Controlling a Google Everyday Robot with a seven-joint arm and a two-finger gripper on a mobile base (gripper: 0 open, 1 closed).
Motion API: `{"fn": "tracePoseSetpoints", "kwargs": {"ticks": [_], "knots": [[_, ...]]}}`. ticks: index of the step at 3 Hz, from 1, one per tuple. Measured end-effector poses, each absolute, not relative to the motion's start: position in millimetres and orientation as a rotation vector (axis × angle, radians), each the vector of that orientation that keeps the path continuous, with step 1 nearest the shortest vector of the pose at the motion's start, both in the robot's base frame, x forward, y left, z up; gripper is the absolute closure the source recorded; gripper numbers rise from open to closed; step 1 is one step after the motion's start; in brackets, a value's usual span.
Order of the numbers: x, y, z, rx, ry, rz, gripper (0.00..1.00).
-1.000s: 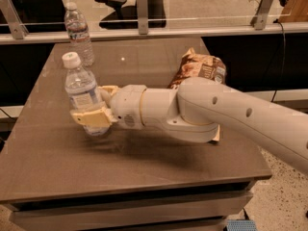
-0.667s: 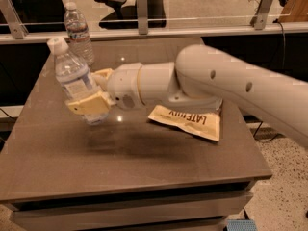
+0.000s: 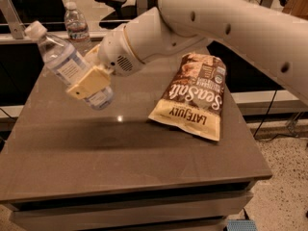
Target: Knock blue plastic bottle over
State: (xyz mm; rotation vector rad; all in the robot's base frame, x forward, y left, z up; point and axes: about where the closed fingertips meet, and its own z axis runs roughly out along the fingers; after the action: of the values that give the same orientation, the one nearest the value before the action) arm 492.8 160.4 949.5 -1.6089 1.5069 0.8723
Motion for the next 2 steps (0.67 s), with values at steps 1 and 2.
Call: {"fn": "tracePoseSetpoints", "kwargs": {"ticks": [1, 2], "knots": [[505.2, 154.8, 914.8, -1.788, 1.676, 0.812, 1.0], [509.6, 151.7, 874.3, -1.975, 1.786, 0.654, 1.0]]}}
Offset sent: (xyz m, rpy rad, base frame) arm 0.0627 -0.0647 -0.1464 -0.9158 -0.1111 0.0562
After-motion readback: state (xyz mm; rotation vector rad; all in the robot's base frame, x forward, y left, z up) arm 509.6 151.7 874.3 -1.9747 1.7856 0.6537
